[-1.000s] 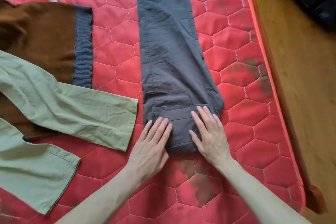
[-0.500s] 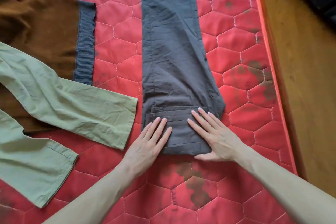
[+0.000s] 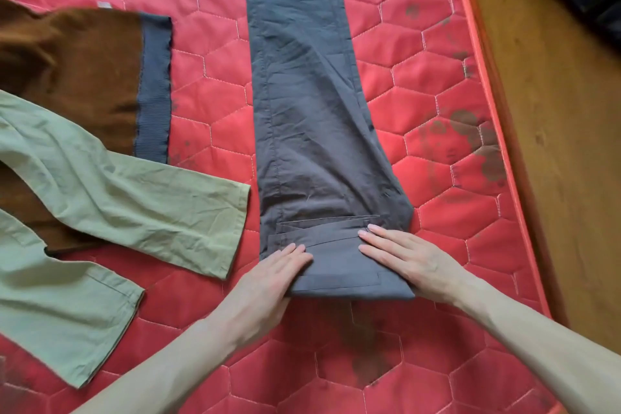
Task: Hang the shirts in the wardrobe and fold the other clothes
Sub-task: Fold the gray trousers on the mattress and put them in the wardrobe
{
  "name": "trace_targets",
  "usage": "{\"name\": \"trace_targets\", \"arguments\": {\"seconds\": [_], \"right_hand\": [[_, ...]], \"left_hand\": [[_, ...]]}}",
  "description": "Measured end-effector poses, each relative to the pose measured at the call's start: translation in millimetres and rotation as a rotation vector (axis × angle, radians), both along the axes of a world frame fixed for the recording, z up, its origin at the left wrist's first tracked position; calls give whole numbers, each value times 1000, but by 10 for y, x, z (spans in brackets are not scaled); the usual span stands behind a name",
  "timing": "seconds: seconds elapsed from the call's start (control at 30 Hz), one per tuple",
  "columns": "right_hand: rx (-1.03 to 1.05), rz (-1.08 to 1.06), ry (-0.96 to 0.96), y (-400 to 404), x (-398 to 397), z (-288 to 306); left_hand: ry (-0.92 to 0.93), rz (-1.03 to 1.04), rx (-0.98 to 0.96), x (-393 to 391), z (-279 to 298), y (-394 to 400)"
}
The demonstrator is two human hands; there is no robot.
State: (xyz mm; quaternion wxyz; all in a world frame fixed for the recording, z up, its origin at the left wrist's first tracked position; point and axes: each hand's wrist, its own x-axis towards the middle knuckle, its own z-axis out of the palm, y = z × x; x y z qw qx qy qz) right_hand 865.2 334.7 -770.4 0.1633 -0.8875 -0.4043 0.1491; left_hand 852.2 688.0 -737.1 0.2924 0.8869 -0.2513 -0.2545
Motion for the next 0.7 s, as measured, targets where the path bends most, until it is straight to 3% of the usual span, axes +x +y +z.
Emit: {"name": "trace_targets", "arguments": {"seconds": [0.1,0.3,0.4,0.47,0.53,0.7], "right_hand": [[75,-81,4,24,-146,46],[375,-608,216,280,-583,180],[367,-641,155,358,-671,142],[352,-651,313,332,-699,93],[326,-663,438,304,-712,70],[320,-710,589,397,-675,149]], "left_hand": [[-4,119,-120,-73,99,121],[343,634,-298,-234,332,221],[381,890,-401,-240,383,115],[401,971,-389,-259,351,45],[425,877,-364,-294,282,38],[433,385,-302,-204,114,237]]}}
